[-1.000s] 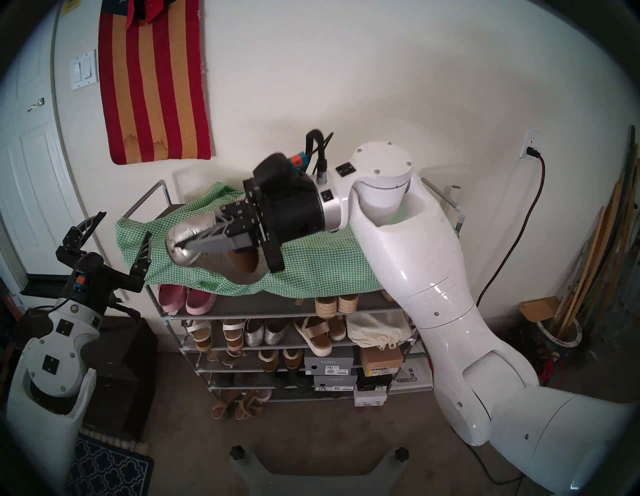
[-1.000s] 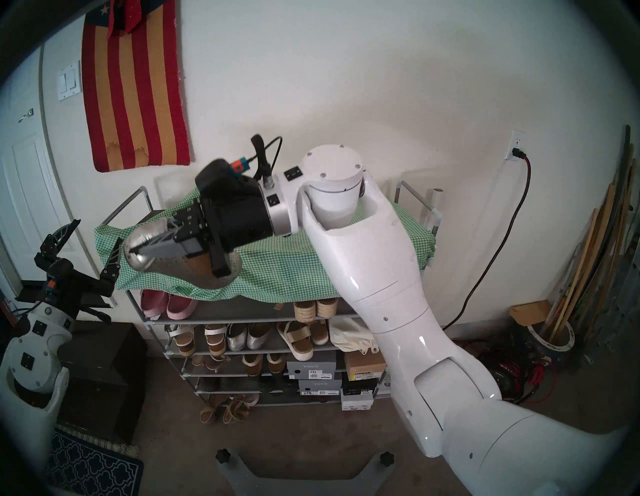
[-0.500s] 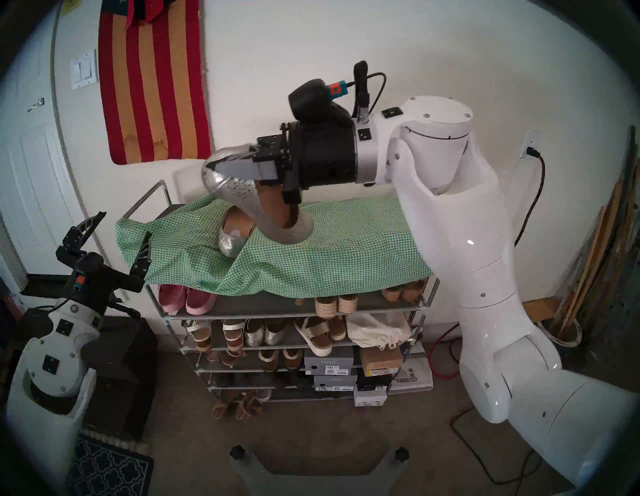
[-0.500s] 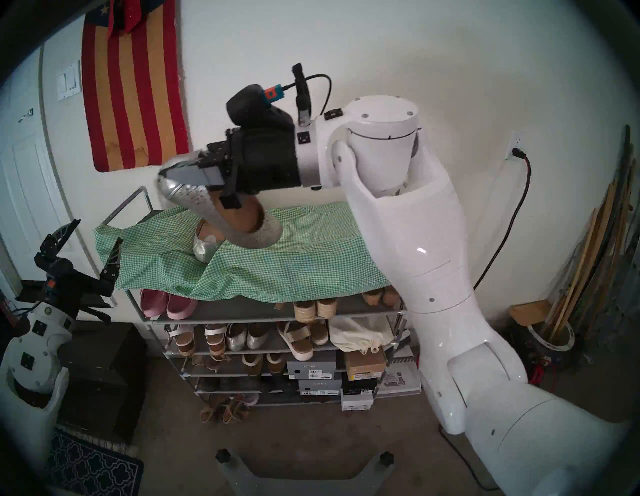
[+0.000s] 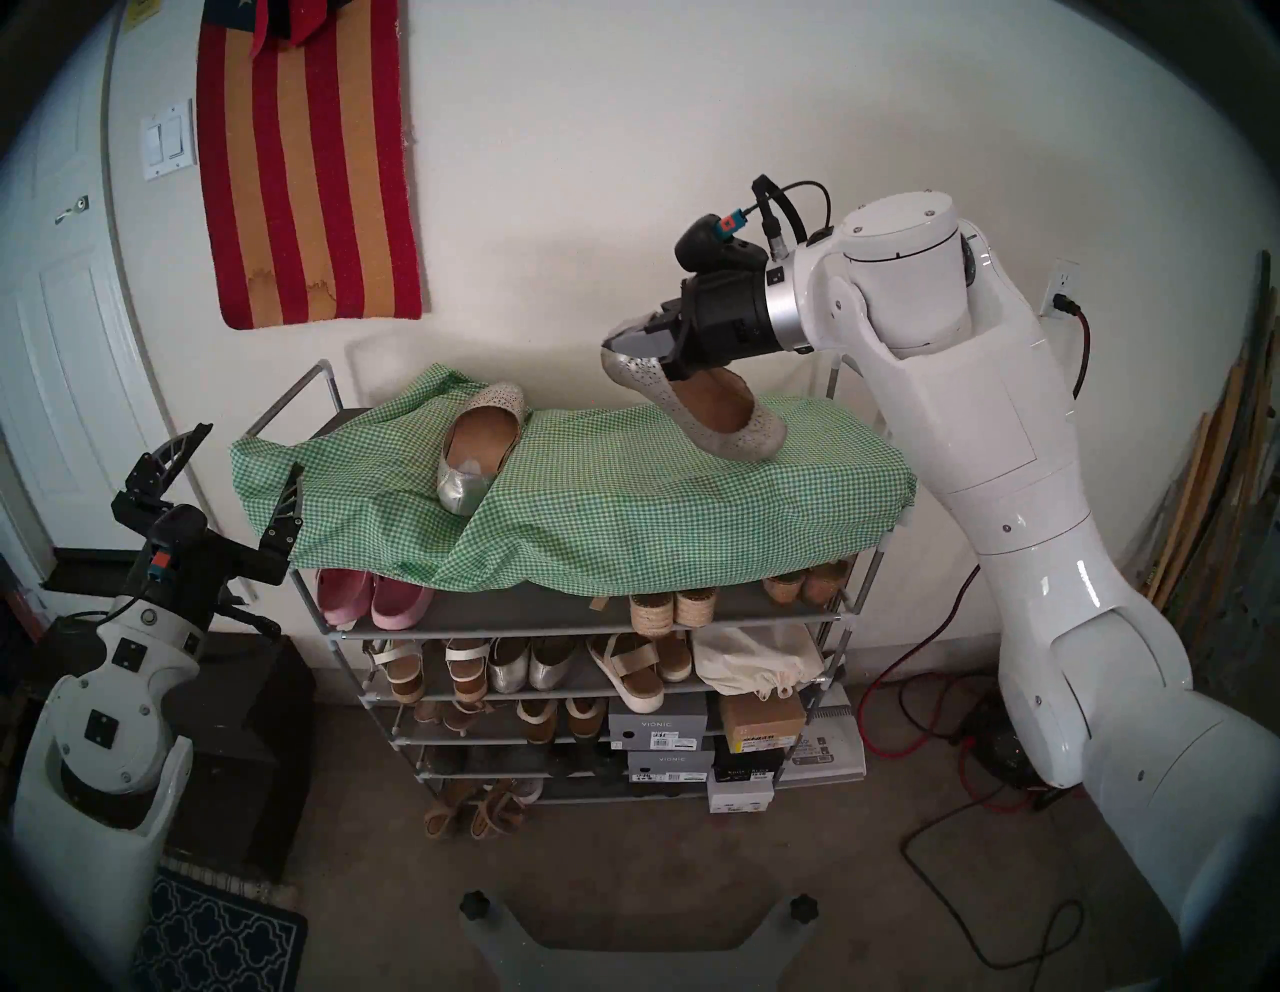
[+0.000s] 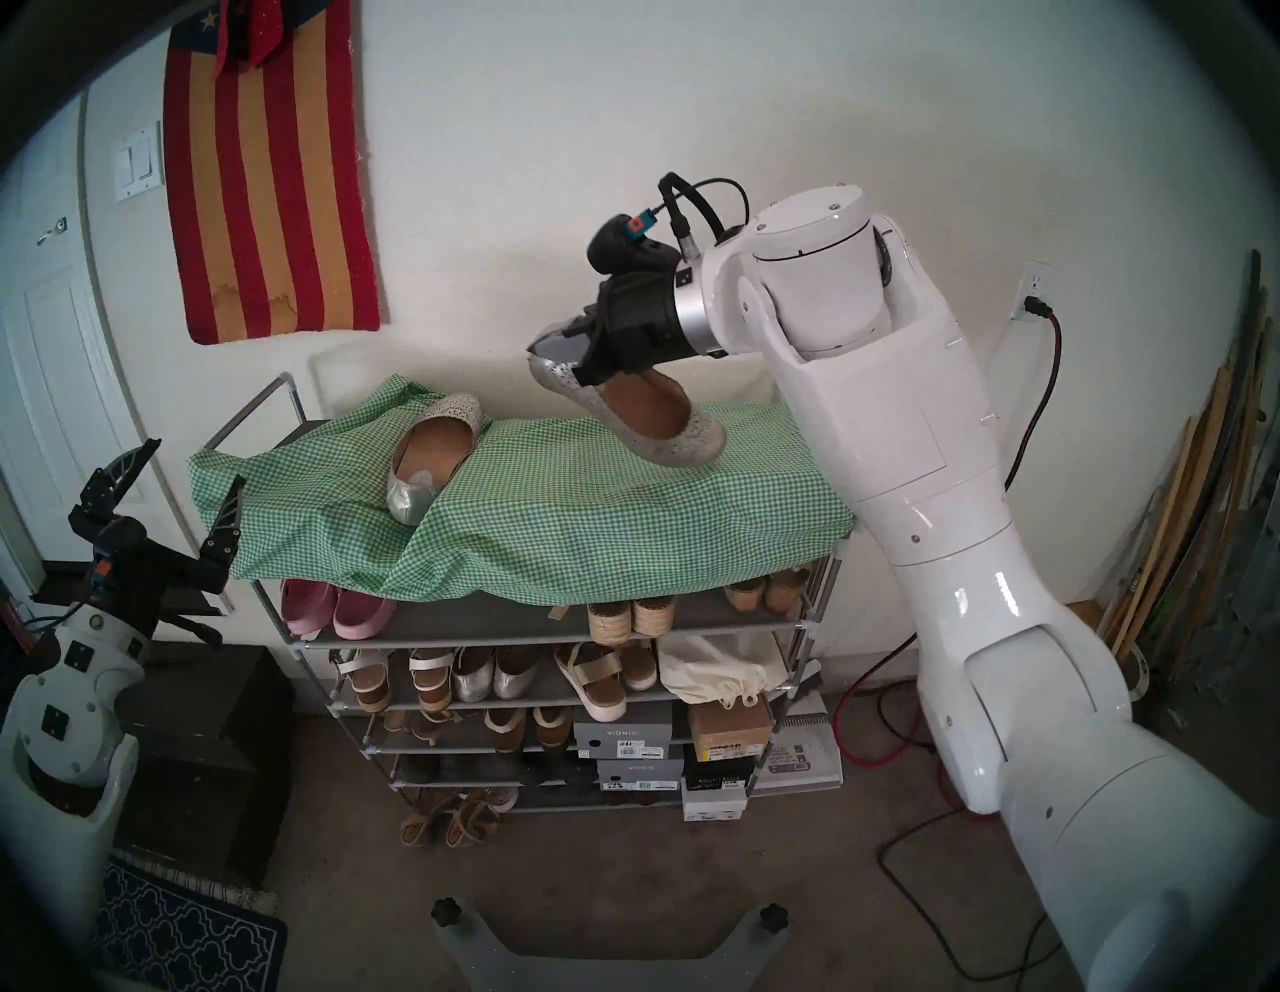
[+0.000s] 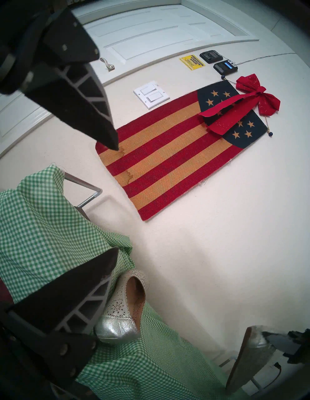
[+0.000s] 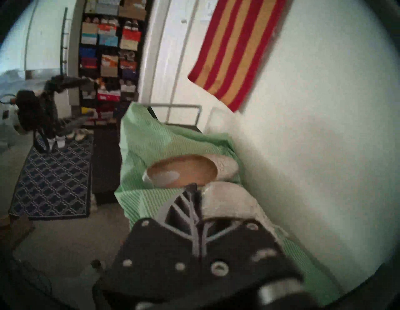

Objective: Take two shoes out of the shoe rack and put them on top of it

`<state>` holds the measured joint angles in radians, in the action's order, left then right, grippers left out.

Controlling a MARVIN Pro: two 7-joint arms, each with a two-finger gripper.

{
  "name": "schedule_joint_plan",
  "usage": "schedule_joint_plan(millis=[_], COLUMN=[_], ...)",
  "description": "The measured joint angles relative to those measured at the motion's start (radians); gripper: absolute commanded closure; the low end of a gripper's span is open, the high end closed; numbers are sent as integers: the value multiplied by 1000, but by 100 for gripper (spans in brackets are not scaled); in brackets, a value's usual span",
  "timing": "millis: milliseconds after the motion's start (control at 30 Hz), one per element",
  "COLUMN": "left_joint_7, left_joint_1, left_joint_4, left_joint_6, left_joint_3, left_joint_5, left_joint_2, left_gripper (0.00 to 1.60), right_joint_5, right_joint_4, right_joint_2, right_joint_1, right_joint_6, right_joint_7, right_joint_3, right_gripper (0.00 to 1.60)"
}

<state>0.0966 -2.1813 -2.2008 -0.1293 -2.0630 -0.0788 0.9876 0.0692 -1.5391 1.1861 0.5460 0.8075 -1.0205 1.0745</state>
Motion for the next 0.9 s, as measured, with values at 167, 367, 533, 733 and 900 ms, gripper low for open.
schedule_joint_plan(millis=[167,367,533,733,900], left_joint_7=[0,0,0,0,0], left_joint_1=[0,0,0,0,1], left_joint_4=[0,0,0,0,0], left_joint_6=[0,0,0,0,0], left_joint_3=[0,0,0,0,0], left_joint_5=[0,0,0,0,0], left_joint_2=[0,0,0,1,1], left_gripper=[0,0,0,0,0], right_joint_5=[-31,-65,-82,-89,-82], right_joint_4=[97,217,316,391,432], right_joint_2=[-45,-62,-43,-20,-9], right_joint_1=[-46,-105,-156,-210,-266], right_joint_6=[-43,-94,-133,-161,-178], right_joint_7=[-40,-94,-137,-166,-185], right_joint_3=[-62,-144,-206,-249,-276], right_gripper=[160,160,0,0,0])
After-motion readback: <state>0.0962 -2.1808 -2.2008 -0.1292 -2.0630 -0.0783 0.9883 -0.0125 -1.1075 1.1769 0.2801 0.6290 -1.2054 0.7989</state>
